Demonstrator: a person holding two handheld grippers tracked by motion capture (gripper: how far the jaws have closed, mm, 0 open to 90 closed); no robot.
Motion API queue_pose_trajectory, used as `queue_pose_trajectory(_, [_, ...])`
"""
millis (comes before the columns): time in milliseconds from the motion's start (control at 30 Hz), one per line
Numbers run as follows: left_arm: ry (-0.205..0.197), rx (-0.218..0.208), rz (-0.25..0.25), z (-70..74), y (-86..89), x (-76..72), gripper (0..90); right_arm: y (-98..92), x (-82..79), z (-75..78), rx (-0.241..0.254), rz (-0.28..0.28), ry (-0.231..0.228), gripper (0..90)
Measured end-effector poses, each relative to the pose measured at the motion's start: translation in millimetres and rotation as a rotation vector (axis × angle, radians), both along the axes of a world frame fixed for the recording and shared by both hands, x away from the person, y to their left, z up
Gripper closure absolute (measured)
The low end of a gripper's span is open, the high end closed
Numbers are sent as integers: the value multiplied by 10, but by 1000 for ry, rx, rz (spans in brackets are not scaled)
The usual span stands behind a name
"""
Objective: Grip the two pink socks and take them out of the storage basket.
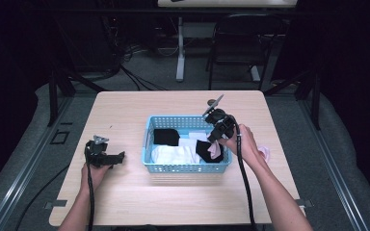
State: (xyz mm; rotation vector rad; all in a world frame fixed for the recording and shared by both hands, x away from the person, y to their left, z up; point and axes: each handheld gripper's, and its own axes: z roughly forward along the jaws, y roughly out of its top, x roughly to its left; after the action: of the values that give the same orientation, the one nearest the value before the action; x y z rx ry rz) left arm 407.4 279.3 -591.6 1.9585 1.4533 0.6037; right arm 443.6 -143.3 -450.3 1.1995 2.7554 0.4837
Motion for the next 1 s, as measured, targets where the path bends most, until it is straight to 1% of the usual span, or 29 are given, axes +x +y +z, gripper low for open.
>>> queue_pose_trajectory(100, [0,0,0,0,0,0,11,-4,-12,71,22,-6,-27,835])
queue_pose_trajectory(167, [-1,0,0,-1,0,1,11,-10,-21,125,28,-2,-38,835])
queue_pose_trajectory(200, [1,0,0,1,0,0,11,-18,-33,176,36,-5,-52,835])
queue_pose_trajectory(267, [1,0,-1,1,1,0,11,-25,-35,198,37,-2,-55,835])
queue_pose_trajectory(300, [1,0,0,1,0,0,11,-31,-42,225,50,-6,-61,835])
queue_pose_trajectory(333, [1,0,-1,1,1,0,11,-40,-43,254,44,-1,-67,835])
queue_pose_trajectory(367, [0,0,0,0,0,0,11,-45,-50,275,56,-5,-73,835])
queue_pose_trajectory(400, [1,0,0,1,0,0,11,-50,-55,300,55,-5,-79,835])
queue_pose_trajectory(500, [-1,0,0,-1,0,1,11,-74,-64,367,71,-6,-77,835])
queue_pose_trajectory(533, [0,0,0,0,0,0,11,-83,-64,390,64,-3,-79,835])
queue_pose_trajectory(567, [1,0,0,1,0,0,11,-90,-63,409,71,-2,-76,835])
queue_pose_trajectory(633, [1,0,-1,1,0,0,11,-106,-66,453,65,-2,-79,835])
queue_pose_trajectory(667, [1,0,-1,1,0,0,11,-114,-67,475,70,-4,-79,834])
queue_pose_trajectory(700, [1,0,-1,1,1,0,11,-117,-68,486,79,-7,-82,834])
queue_pose_trajectory(767, [-1,0,0,-1,-1,1,11,-131,-70,537,82,-8,-88,834])
queue_pose_trajectory(800, [0,0,0,0,0,0,11,-141,-67,563,71,-1,-90,835])
queue_pose_trajectory(867, [0,0,0,0,0,1,11,-151,-72,616,79,-7,-98,834])
queue_pose_trajectory(967, [1,0,-2,0,0,2,11,-172,-75,705,81,-3,-109,834])
queue_pose_trajectory(1000, [1,0,-2,0,0,2,11,-186,-81,763,84,-7,-119,834])
